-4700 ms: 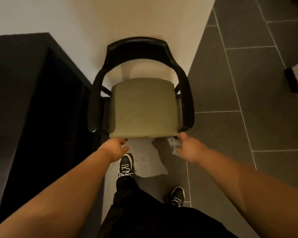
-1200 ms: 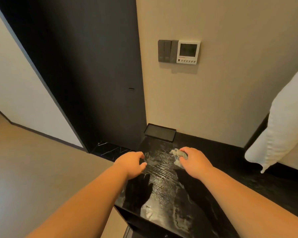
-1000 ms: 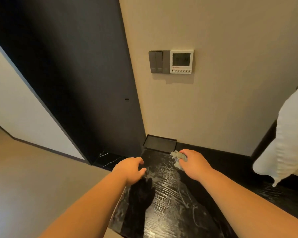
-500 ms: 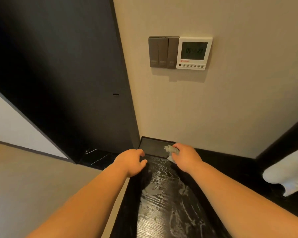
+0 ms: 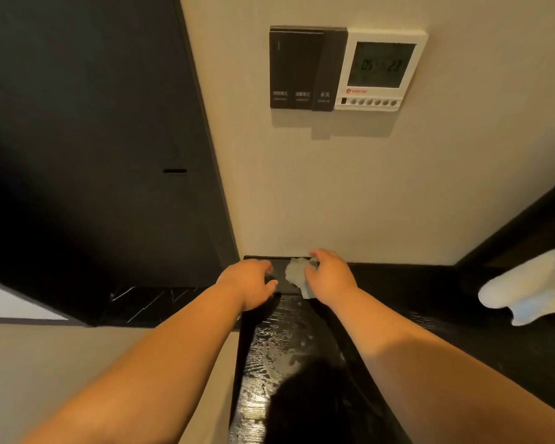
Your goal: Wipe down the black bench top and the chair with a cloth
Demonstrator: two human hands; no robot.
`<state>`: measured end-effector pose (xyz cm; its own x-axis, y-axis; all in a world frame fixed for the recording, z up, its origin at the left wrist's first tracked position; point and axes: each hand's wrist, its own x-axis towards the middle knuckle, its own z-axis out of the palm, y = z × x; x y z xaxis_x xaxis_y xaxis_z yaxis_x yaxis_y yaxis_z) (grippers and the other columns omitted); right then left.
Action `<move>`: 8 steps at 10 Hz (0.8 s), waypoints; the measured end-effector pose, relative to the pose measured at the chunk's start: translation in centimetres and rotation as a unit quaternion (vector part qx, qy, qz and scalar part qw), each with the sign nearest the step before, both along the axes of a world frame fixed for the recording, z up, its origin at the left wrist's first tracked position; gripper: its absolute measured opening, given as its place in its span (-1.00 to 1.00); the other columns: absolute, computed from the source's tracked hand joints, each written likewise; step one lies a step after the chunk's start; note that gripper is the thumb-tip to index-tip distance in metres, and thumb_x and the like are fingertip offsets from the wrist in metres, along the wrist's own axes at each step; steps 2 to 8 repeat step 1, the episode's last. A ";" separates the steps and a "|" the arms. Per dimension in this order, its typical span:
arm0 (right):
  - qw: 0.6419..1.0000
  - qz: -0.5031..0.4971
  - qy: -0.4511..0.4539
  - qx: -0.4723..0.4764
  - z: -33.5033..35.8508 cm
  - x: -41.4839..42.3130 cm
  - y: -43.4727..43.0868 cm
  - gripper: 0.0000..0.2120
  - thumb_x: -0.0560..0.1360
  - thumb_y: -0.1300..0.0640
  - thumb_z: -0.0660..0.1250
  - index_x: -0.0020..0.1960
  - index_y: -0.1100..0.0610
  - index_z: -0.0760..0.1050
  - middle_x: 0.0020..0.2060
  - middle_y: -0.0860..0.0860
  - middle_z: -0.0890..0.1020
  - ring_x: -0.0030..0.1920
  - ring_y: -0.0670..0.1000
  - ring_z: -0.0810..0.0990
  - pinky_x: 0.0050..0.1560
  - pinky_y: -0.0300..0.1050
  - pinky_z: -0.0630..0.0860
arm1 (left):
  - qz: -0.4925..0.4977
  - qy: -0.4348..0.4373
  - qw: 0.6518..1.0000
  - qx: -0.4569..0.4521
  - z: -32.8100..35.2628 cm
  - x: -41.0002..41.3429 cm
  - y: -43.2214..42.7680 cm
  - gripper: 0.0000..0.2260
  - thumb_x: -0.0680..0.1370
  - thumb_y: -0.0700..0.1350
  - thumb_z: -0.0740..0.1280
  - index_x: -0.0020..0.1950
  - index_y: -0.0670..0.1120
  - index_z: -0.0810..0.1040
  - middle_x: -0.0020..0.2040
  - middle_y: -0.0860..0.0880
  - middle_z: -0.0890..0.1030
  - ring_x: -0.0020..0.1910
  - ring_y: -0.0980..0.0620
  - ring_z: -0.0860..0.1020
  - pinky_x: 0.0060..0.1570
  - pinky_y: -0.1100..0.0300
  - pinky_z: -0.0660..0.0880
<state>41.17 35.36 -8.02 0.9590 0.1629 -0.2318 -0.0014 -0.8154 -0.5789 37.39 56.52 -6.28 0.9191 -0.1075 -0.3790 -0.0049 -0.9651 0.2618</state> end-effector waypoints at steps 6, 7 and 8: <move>1.000 -0.007 -0.009 -0.013 -0.5 -1.1 -0.8 -0.56 0.64 0.06 0.29 0.49 0.11 0.45 0.40 0.09 0.53 0.36 0.11 0.50 0.36 -0.08 0.40 | -0.023 -0.001 1.000 -0.004 -0.2 0.1 0.0 -0.60 0.67 0.20 0.26 0.45 0.07 0.49 0.37 -0.02 0.59 0.29 -0.09 0.56 0.27 -0.07 0.54; 1.000 -0.007 -0.009 -0.013 -0.5 -1.1 -0.8 -0.56 0.64 0.06 0.29 0.49 0.11 0.45 0.40 0.09 0.53 0.36 0.11 0.50 0.36 -0.08 0.40 | -0.023 -0.001 1.000 -0.004 -0.2 0.1 0.0 -0.60 0.67 0.20 0.26 0.45 0.07 0.49 0.37 -0.02 0.59 0.29 -0.09 0.56 0.27 -0.07 0.54; 1.000 -0.007 -0.009 -0.013 -0.5 -1.1 -0.8 -0.56 0.64 0.06 0.29 0.49 0.11 0.45 0.40 0.09 0.53 0.36 0.11 0.50 0.36 -0.08 0.40 | -0.023 -0.001 1.000 -0.004 -0.2 0.1 0.0 -0.60 0.67 0.20 0.26 0.45 0.07 0.49 0.37 -0.02 0.59 0.29 -0.09 0.56 0.27 -0.07 0.54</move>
